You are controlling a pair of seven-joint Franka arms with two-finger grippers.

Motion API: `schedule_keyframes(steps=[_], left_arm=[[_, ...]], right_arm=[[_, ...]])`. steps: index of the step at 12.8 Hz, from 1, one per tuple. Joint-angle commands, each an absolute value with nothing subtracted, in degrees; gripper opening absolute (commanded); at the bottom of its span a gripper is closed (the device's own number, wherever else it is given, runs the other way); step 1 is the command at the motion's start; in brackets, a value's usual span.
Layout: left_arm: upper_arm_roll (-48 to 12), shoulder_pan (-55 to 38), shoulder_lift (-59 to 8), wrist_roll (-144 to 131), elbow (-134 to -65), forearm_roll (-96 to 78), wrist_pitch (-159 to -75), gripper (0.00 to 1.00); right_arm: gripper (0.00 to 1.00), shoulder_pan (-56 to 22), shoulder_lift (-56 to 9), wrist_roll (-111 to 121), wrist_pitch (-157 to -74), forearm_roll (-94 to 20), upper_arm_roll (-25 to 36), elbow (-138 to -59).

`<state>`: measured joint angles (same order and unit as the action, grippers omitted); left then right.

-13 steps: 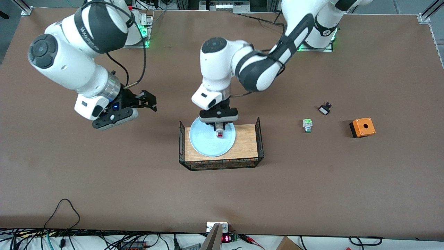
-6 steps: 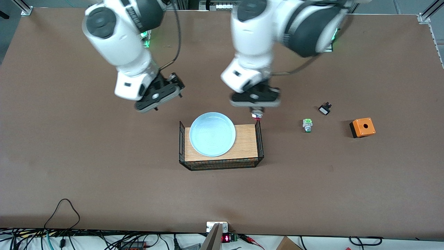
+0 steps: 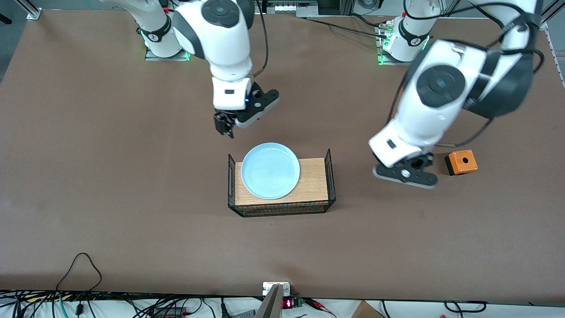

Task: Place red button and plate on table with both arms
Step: 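Carry the button toward the orange box while the right gripper grasps the plate, then set the button on the table while the right gripper lifts the plate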

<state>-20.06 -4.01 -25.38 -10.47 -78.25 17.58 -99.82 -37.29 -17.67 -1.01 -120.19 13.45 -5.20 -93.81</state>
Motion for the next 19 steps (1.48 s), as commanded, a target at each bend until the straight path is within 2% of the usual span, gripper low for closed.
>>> schedule_keyframes(steps=[1, 5, 8, 9, 10, 11, 12, 13, 14, 15, 16, 19], left_arm=[[-20.7, 3.1, -24.1, -2.4, -87.9, 16.3, -108.3, 0.07], [-20.7, 10.9, -24.2, 6.2, -101.7, 16.3, -125.3, 0.08], [-20.6, 16.8, -25.1, 11.1, -114.2, 17.0, -143.3, 0.08], [-20.5, 19.2, -26.4, 12.7, -118.4, 17.2, -150.8, 0.08], [-20.3, 20.4, -28.2, 13.6, -120.2, 17.3, -155.5, 0.08], [-20.2, 21.4, -29.8, 14.7, -120.1, 17.4, -156.3, 0.09], [-20.2, 22.1, -30.0, 15.4, -119.8, 17.4, -156.4, 0.10], [-20.2, 22.1, -30.0, 15.5, -119.8, 17.4, -156.4, 0.33], [-20.3, 22.2, -30.1, 15.5, -119.8, 17.4, -156.4, 0.68], [-20.4, 22.3, -30.0, 15.5, -119.7, 17.4, -156.3, 1.00], [-20.5, 22.3, -29.7, 14.8, -119.3, 17.4, -156.2, 1.00], [-21.9, 22.2, -26.0, 14.5, -117.5, 17.3, -149.5, 1.00]], right_arm=[[1.00, -39.3, -22.7, -0.1, -126.6, 18.5, -4.7, -93.3], [1.00, -40.8, -28.1, -0.4, -133.3, 22.7, -4.6, -93.3], [1.00, -40.8, -29.6, -1.0, -135.3, 23.5, -4.6, -93.3], [0.91, -40.8, -29.7, -0.6, -135.3, 23.5, -4.6, -93.3], [0.73, -40.8, -29.6, -0.3, -135.3, 23.4, -4.6, -93.3], [0.51, -40.8, -29.7, -0.2, -135.4, 23.5, -4.6, -93.3], [0.34, -40.9, -29.6, -0.2, -135.4, 23.5, -4.6, -93.3], [0.23, -40.9, -29.6, -0.3, -135.4, 24.0, -4.6, -93.3], [0.18, -40.9, -29.6, -0.5, -135.4, 24.2, -4.6, -93.3], [0.08, -40.9, -29.6, -0.9, -135.4, 24.2, -4.6, -93.3], [0.00, -41.2, -29.6, -0.8, -135.4, 24.2, -4.6, -93.3], [0.00, -42.1, -29.5, -0.8, -135.2, 24.0, -4.6, -93.2]])
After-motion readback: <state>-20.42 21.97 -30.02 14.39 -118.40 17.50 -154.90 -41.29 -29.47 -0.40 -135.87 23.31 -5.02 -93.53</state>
